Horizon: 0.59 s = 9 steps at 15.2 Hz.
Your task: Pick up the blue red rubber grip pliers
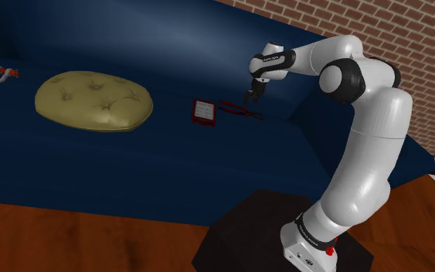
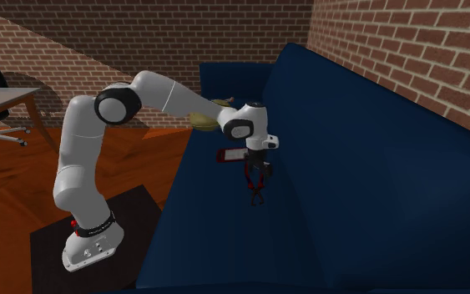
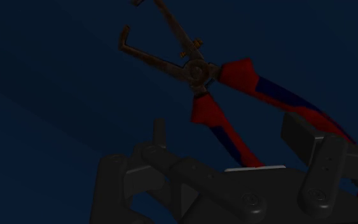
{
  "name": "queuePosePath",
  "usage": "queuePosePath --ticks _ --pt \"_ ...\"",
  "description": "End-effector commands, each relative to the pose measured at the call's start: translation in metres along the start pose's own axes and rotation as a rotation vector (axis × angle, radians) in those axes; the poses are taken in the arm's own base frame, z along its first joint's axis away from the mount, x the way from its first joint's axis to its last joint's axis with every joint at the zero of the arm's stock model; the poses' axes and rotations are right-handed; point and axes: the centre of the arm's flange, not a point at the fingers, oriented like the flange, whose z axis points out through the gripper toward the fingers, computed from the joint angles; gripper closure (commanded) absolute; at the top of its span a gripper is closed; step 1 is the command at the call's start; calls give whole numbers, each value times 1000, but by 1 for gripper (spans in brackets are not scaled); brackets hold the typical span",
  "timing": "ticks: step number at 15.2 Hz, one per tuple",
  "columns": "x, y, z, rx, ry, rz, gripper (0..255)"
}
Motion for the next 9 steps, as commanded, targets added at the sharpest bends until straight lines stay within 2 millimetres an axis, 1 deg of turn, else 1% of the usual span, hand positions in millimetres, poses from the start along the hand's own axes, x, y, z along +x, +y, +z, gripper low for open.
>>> queuePosePath --ticks 1,7,8,9 --pt "7 7 11 2 -4 3 0" --pt "6 5 42 2 -4 3 0" --pt "6 4 50 2 -4 3 0" --pt "6 4 50 2 -4 3 0"
